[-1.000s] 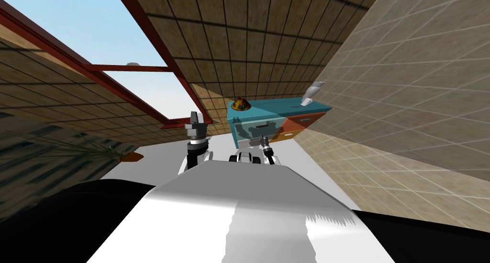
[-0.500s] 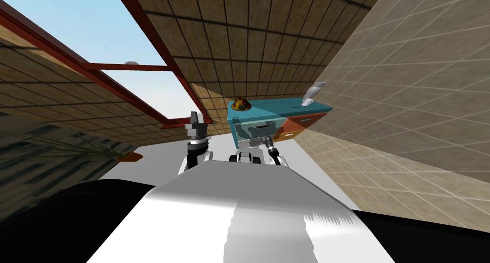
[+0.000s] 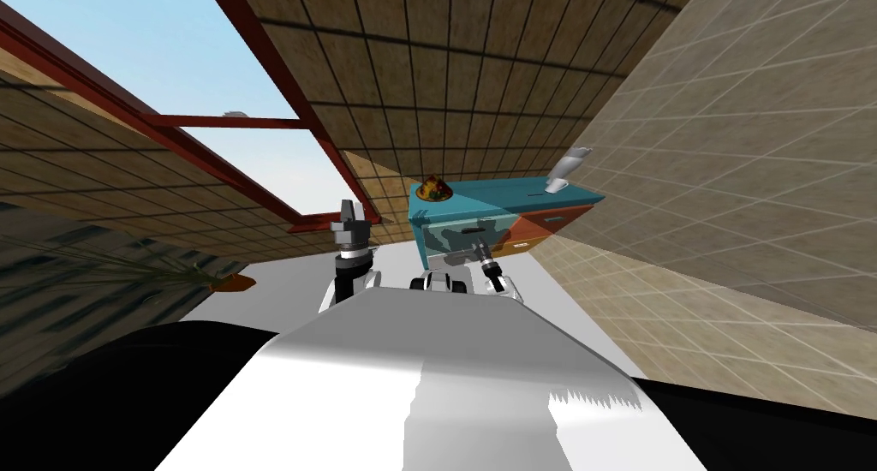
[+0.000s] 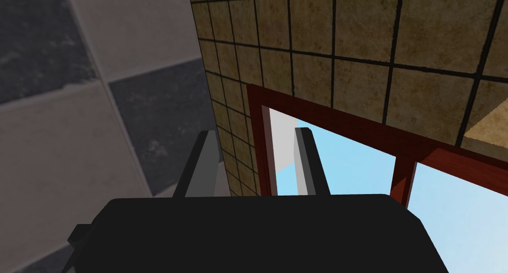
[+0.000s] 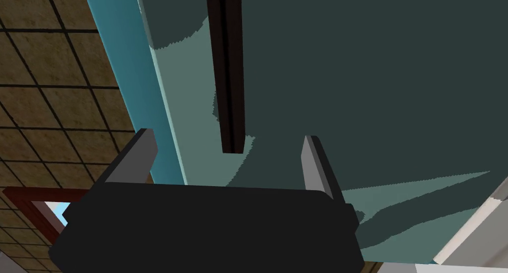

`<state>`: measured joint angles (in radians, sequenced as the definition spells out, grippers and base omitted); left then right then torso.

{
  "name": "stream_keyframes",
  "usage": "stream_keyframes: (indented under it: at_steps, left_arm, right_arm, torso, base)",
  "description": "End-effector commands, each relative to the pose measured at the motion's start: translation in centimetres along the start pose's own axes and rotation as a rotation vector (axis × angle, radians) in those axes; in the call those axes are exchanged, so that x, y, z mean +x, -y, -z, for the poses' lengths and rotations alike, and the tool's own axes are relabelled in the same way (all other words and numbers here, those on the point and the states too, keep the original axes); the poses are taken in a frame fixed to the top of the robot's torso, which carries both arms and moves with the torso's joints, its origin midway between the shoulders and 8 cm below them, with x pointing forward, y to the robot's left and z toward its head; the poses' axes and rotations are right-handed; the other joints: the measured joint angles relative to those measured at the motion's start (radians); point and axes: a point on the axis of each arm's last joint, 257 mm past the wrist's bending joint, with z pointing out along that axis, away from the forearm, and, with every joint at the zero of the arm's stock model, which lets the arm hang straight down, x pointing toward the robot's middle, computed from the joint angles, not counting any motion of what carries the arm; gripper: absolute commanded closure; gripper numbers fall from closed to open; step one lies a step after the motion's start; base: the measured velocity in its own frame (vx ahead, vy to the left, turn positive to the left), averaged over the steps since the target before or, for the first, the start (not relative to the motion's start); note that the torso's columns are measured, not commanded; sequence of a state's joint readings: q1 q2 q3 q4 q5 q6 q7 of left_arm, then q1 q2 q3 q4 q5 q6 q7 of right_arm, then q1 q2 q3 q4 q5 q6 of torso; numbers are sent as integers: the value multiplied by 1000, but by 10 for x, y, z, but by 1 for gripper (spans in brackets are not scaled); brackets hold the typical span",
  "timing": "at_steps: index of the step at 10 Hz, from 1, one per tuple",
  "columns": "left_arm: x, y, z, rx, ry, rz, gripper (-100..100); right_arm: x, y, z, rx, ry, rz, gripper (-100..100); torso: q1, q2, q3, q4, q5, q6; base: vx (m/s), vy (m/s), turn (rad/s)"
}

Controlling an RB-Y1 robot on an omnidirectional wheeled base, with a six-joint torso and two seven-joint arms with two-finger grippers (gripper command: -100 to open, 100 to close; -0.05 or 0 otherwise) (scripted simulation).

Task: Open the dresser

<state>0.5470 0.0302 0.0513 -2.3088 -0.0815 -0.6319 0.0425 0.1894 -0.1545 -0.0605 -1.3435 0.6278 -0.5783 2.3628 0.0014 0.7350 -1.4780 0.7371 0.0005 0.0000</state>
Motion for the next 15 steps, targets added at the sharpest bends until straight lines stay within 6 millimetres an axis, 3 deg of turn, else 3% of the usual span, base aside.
stream_keyframes:
  at_steps: [1,6,9,10,15]
  left_arm:
    - [0,0,0,0,0,0,0]
    - [0,0,0,0,0,0,0]
    - [0,0,0,0,0,0,0]
    - [0,0,0,0,0,0,0]
    - [0,0,0,0,0,0,0]
  right_arm:
    - [-12,5,-11,17,-16,-39,-100]
    - [-47,9,-24,54,-39,-148,-100]
    - [-43,13,-28,53,-38,-135,-100]
    - [-43,13,-29,52,-39,-137,100]
    - [-43,19,-31,55,-31,-136,100]
  torso:
    - [-1,3,2,1,-1,0]
    - [-1,4,2,1,0,0]
    - [-1,1,1,0,0,0]
    - [-1,2,1,0,0,0]
    - [-1,5,4,2,0,0]
  base:
    - [72,23,9]
    - [11,4,1]
    - [21,11,18]
    - [0,0,0]
    - [-175,-34,-15]
